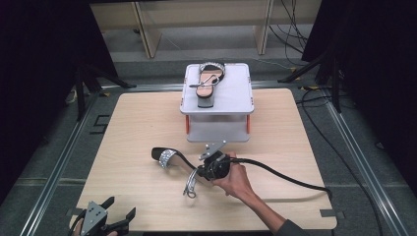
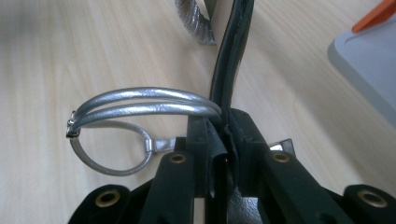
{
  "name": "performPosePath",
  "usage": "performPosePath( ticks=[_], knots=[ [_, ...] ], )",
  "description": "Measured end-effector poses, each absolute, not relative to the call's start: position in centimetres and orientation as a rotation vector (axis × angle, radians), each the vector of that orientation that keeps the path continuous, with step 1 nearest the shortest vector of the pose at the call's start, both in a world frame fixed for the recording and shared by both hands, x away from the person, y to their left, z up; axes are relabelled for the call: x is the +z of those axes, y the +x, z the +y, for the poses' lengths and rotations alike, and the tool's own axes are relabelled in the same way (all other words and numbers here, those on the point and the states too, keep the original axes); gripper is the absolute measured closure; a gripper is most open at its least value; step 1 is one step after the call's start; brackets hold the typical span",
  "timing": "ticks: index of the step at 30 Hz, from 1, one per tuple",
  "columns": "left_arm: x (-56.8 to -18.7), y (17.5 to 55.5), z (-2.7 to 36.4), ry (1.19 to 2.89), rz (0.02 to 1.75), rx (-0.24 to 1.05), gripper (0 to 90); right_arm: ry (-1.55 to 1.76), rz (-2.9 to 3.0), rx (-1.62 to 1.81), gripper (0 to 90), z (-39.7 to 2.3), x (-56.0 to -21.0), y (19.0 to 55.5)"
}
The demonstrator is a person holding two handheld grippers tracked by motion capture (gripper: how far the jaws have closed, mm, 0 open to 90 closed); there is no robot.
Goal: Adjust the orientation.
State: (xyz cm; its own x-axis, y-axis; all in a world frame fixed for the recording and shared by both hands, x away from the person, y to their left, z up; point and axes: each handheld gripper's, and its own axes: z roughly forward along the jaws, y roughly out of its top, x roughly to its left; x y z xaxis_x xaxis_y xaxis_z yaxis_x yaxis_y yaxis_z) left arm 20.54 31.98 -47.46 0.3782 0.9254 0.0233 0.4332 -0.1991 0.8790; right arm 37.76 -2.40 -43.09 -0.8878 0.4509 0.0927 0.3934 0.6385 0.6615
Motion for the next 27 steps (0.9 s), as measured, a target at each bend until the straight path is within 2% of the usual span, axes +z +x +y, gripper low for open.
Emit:
performPosePath(
  ticks=[6, 9, 10, 15, 22, 23, 24, 27],
  knots=[
    [-47.4, 20.6, 32.2, 1.835, 1.181, 0.749, 17.3, 0.764, 2.8, 1.186, 79.5, -4.5, -43.0, 37.1],
    [-47.5, 20.6, 31.9, 1.791, 1.19, 0.729, 17.3, 0.778, 2.797, 1.203, 79.7, -4.8, -43.0, 37.4],
    [-47.4, 20.5, 32.1, 1.829, 1.187, 0.744, 17.3, 0.804, 2.795, 1.211, 79.9, -4.8, -42.9, 37.7],
    [-47.5, 20.6, 31.9, 1.791, 1.193, 0.729, 17.3, 0.941, 2.711, 1.289, 79.8, -6.2, -43.1, 39.9],
    [-47.5, 20.5, 31.9, 1.802, 1.187, 0.732, 17.3, 0.935, 2.638, 1.297, 78.3, -6.8, -43.7, 41.8],
    [-47.5, 20.5, 31.9, 1.799, 1.187, 0.733, 17.3, 0.962, 2.638, 1.298, 79.6, -6.9, -43.8, 42.1],
    [-47.5, 20.6, 31.9, 1.8, 1.188, 0.731, 17.3, 0.941, 2.639, 1.228, 85.4, -7.1, -44.1, 42.6],
    [-47.5, 20.6, 32.0, 1.805, 1.186, 0.726, 17.3, 0.937, 2.661, 1.292, 83.3, -7.6, -44.7, 42.8]
  ],
)
